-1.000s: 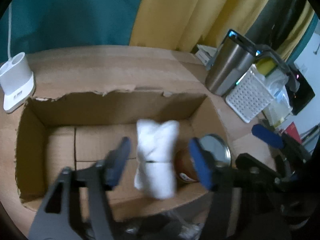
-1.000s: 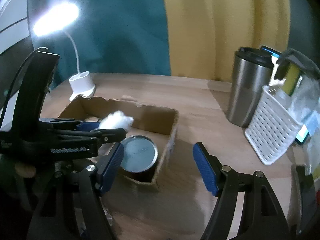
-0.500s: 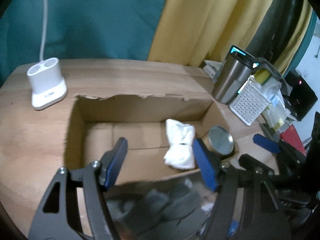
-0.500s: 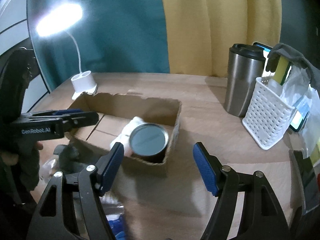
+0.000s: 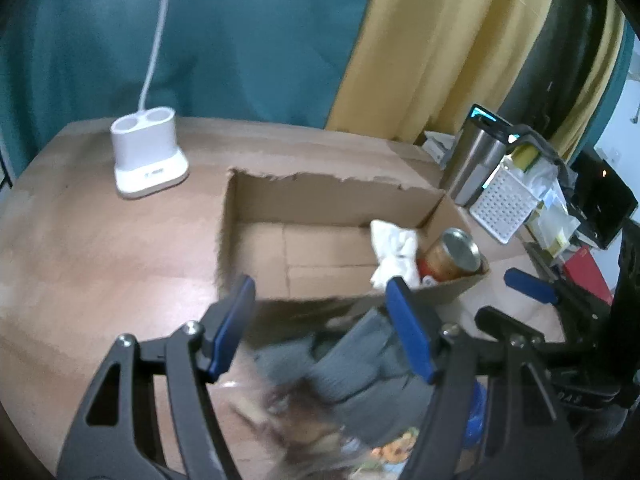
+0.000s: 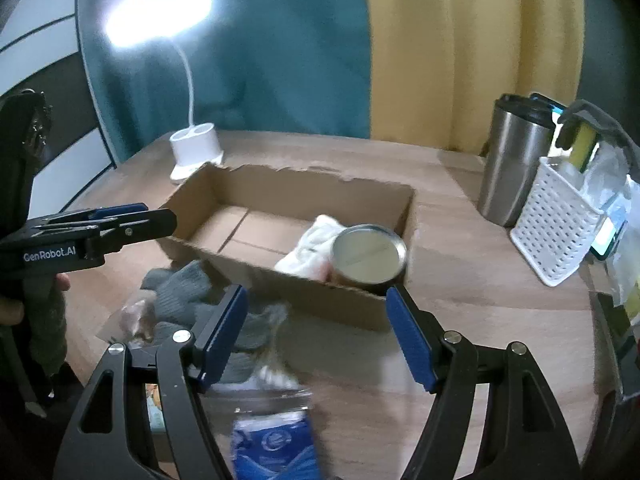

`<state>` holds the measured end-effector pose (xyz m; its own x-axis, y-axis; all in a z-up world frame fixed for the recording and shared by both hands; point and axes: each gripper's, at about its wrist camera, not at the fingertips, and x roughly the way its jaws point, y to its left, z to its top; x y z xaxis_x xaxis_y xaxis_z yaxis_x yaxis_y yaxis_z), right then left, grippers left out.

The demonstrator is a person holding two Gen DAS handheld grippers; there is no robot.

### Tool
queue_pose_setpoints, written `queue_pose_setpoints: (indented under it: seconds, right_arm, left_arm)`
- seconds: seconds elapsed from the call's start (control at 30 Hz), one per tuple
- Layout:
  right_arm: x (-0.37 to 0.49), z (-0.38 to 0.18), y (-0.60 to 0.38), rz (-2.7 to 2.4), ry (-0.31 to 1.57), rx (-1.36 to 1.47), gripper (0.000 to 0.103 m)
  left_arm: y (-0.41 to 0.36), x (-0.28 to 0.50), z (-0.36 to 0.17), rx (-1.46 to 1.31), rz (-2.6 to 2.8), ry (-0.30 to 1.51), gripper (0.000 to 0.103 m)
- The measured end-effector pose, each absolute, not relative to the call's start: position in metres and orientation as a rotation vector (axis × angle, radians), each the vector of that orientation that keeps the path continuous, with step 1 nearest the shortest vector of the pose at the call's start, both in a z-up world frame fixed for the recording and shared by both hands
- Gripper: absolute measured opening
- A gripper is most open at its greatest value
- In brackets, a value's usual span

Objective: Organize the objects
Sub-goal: 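Grasp the grey knit gloves with the right tool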

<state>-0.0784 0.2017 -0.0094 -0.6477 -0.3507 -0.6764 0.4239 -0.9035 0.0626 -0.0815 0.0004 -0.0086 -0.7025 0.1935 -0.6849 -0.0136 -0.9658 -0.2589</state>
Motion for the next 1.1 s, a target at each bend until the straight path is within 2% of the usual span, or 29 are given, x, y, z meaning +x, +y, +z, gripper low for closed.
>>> queue_pose_setpoints:
  seconds: [0.93, 1.1]
  right_arm:
    - [-0.070, -0.047, 0.093, -2.367, 0.293, 1.111, 0.075]
    - [-0.075, -0.057, 0.081, -2.354, 0.331, 1.137, 0.067]
  left_arm:
    - [-0.079, -0.043, -0.059, -1.254, 2.764, -0.487, 0.069]
    - [-0.083, -0.044, -0.063, -1.269, 2.757, -0.492, 0.069]
